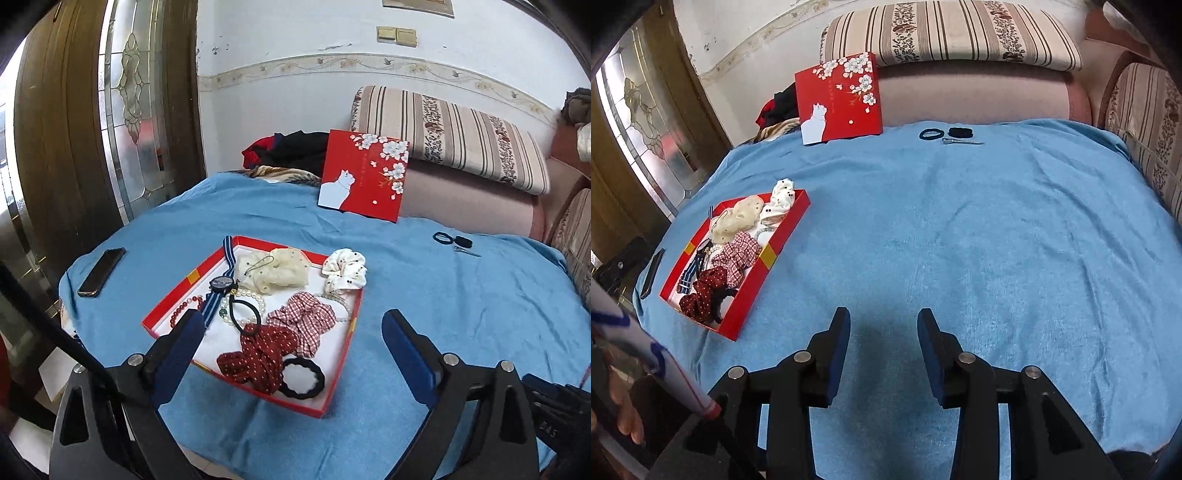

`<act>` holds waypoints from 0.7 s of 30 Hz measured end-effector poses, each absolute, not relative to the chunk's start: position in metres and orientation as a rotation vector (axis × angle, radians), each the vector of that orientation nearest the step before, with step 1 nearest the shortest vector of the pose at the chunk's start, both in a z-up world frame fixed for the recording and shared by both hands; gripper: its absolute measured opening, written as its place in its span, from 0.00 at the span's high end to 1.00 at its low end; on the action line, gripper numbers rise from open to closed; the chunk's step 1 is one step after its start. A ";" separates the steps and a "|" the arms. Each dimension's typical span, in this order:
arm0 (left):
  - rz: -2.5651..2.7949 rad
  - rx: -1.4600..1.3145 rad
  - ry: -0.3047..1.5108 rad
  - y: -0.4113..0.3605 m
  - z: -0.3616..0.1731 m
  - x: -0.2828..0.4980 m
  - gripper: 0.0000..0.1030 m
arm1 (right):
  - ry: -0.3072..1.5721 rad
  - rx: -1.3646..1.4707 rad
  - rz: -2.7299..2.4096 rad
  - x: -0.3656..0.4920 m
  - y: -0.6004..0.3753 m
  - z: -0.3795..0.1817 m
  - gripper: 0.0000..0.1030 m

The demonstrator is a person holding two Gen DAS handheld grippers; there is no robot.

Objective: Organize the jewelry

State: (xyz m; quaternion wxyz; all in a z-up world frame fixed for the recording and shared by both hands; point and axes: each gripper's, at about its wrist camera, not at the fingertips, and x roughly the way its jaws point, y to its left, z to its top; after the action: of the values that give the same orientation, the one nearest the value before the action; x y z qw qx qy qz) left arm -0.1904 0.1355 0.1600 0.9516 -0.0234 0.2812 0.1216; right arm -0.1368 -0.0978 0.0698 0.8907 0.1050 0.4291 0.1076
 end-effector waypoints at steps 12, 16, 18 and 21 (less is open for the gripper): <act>0.311 -0.078 0.594 0.143 0.154 -0.207 0.05 | 0.874 0.127 0.260 -0.150 -0.066 0.075 0.58; 0.313 -0.084 0.592 0.146 0.155 -0.210 0.04 | 0.864 0.085 0.264 -0.154 -0.056 0.076 0.57; 0.313 -0.083 0.597 0.147 0.155 -0.211 0.04 | 0.863 0.074 0.266 -0.155 -0.051 0.076 0.56; 0.306 -0.081 0.606 0.146 0.152 -0.213 0.04 | 0.865 0.057 0.270 -0.155 -0.044 0.075 0.54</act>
State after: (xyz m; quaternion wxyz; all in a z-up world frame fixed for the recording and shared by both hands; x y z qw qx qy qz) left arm -0.2128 0.1463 0.1524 0.9421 -0.0395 0.2972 0.1503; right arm -0.1553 -0.0443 0.0749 0.8987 0.0273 0.4178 0.1305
